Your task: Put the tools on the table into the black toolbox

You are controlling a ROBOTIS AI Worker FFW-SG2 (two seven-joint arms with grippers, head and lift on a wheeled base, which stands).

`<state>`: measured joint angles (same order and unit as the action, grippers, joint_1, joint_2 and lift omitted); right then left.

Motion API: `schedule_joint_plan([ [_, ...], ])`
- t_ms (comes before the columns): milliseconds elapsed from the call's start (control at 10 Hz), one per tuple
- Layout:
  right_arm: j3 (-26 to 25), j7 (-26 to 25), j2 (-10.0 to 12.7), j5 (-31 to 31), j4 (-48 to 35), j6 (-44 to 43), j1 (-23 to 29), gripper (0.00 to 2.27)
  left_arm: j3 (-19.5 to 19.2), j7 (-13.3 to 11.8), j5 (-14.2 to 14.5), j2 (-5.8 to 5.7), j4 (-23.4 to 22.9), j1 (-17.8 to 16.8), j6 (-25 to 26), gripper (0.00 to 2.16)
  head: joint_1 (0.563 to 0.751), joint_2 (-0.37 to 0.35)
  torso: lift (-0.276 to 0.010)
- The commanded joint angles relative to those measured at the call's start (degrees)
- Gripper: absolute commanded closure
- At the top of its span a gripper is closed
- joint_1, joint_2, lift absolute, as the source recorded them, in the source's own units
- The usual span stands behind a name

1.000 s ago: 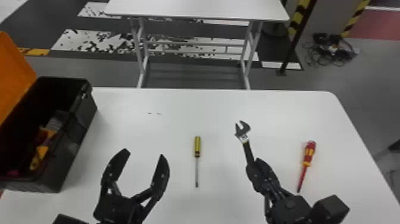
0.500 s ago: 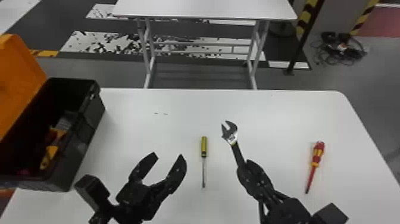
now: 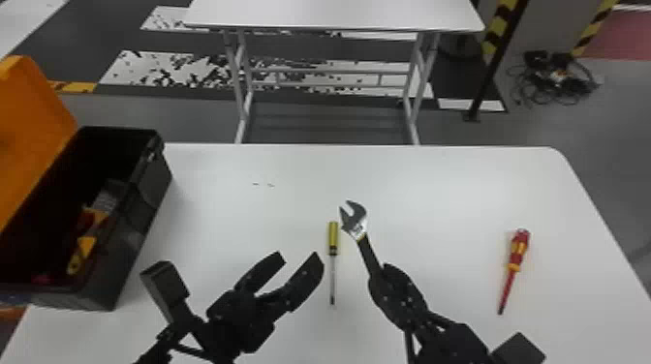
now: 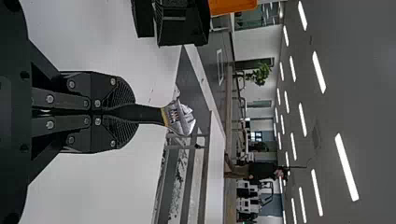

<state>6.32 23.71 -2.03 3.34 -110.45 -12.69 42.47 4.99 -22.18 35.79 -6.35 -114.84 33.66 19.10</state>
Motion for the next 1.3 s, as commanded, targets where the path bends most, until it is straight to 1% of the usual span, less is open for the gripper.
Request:
schedule_joint_plan([
  [0, 0.9, 0.1, -0.2, 0.4, 0.2, 0.0, 0.0, 2.25, -1.2, -1.2, 4.4, -0.07, -0.8, -0.3, 4.4, 0.2, 0.695, -0.011, -0.075],
  [100, 1.5, 0.1, -0.2, 0.5, 0.2, 0.0, -0.1, 2.25, -1.2, -2.2, 5.3, 0.02, -0.8, -0.4, 5.6, 0.21, 0.695, -0.011, -0.075],
  [300, 2.5, 0.2, -0.3, 0.5, 0.1, 0.0, 0.0, 2.25, -0.7, -3.0, 7.5, 0.11, -0.8, -1.6, 7.9, 0.21, 0.695, -0.01, -0.075],
  [400, 3.0, 0.7, -0.3, 0.5, 0.1, -0.2, 0.2, 2.25, -0.4, -3.1, 7.6, 0.2, -0.7, -2.4, 9.3, 0.21, 0.695, -0.012, -0.075],
  [500, 3.5, 0.7, -0.3, 0.5, 0.1, -0.2, 0.2, 2.25, -0.3, -4.0, 8.9, 0.2, -0.4, -3.4, 10.7, 0.21, 0.695, -0.015, -0.075],
  [600, 4.0, 0.7, -0.3, 0.5, 0.0, -0.5, 0.3, 2.25, -0.6, -4.8, 10.4, 0.11, 0.1, -4.5, 13.7, 0.21, 0.695, -0.019, -0.075],
  [700, 4.3, 0.7, -0.3, 0.5, 0.0, -0.5, 0.3, 2.25, -0.7, -5.7, 11.7, 0.2, 1.0, -5.2, 13.7, 0.21, 0.695, -0.023, -0.075],
  [800, 4.6, 0.7, -0.3, 0.5, 0.0, -0.9, 0.3, 2.25, -1.1, -7.9, 14.8, 0.2, 3.1, -6.1, 14.1, 0.21, 0.695, -0.026, -0.075],
  [900, 4.9, 0.7, -0.3, 0.4, -0.1, -0.9, 0.3, 2.25, -1.3, -9.0, 16.7, 0.2, 4.8, -6.7, 14.1, 0.21, 0.695, -0.025, -0.075],
  [1000, 5.1, 0.7, -0.3, 0.4, -0.1, -0.9, 0.3, 2.25, -1.3, -9.3, 17.0, 0.37, 5.2, -6.9, 14.1, 0.21, 0.695, -0.02, -0.075],
  [1200, 5.4, 0.7, -0.3, 0.4, -0.2, -1.1, 0.2, 2.25, -1.4, -10.4, 19.5, 0.46, 7.5, -8.0, 14.1, 0.21, 0.695, -0.012, -0.075],
])
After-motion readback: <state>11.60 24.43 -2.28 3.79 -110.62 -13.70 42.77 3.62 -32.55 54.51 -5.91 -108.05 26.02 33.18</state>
